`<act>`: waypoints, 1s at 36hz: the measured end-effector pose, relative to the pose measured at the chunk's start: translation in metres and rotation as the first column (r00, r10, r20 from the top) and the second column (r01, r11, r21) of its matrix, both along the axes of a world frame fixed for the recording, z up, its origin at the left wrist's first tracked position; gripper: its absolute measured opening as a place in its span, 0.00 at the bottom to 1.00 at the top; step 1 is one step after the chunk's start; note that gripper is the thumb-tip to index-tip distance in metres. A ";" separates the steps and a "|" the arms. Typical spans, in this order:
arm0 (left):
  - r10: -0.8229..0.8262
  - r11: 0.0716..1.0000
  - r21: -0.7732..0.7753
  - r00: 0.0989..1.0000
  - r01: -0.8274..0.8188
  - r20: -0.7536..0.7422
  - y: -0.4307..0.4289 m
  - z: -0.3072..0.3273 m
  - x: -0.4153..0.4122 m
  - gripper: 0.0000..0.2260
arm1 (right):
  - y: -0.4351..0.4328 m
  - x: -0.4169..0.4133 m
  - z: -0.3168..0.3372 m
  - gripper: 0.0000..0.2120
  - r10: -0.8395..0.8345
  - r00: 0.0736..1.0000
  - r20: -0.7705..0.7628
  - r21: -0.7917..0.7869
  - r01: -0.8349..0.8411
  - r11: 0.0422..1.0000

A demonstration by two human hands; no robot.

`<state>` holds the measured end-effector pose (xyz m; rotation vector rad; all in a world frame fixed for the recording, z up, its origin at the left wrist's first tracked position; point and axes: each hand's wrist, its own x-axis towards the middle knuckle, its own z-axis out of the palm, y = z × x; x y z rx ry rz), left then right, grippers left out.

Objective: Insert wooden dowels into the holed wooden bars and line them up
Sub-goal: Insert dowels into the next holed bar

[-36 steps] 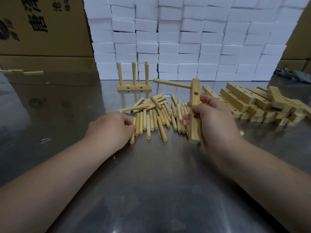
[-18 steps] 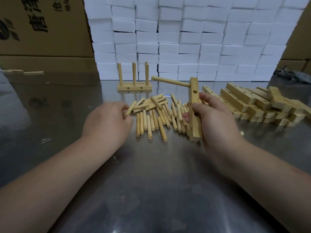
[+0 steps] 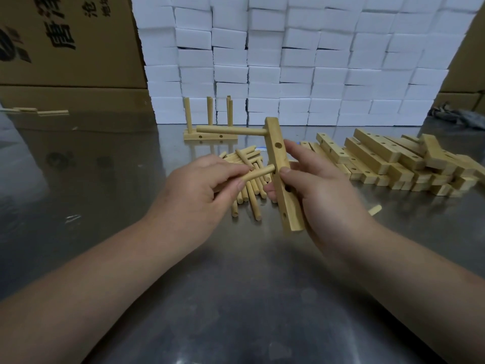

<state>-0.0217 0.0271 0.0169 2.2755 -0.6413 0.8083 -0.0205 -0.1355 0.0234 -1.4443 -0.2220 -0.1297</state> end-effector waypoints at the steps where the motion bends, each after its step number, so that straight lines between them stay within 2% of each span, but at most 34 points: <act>1: 0.007 1.000 0.008 1.000 -0.007 0.001 0.000 0.001 0.000 0.10 | 0.000 0.000 0.000 0.22 0.001 1.000 0.002 -0.007 -0.001 1.000; 6: 0.014 1.000 0.012 1.000 -0.014 0.009 0.000 0.002 0.000 0.10 | -0.001 0.000 0.001 0.22 0.011 1.000 0.005 -0.009 -0.011 1.000; 11: -0.007 0.999 0.038 1.000 0.007 0.018 0.000 -0.002 0.002 0.14 | -0.001 0.002 -0.001 0.21 0.000 1.000 0.022 0.010 0.000 1.000; 18: -0.029 0.999 0.023 0.999 0.028 0.037 0.003 -0.004 0.003 0.17 | -0.002 0.003 -0.004 0.22 -0.023 0.998 0.067 -0.062 0.027 0.998; 24: -0.053 0.998 0.041 0.996 0.050 0.073 0.004 -0.005 0.004 0.15 | -0.001 0.004 -0.008 0.21 -0.050 0.996 0.071 -0.120 0.058 0.991; 30: -0.075 0.996 0.051 0.995 0.072 0.060 0.002 -0.005 0.004 0.14 | 0.000 0.002 -0.008 0.20 -0.037 0.998 0.059 -0.090 0.042 0.995; 36: -0.116 0.992 -0.042 0.993 0.116 0.001 0.001 -0.008 0.003 0.14 | 0.001 0.001 -0.008 0.20 -0.027 0.998 0.055 -0.063 0.030 0.998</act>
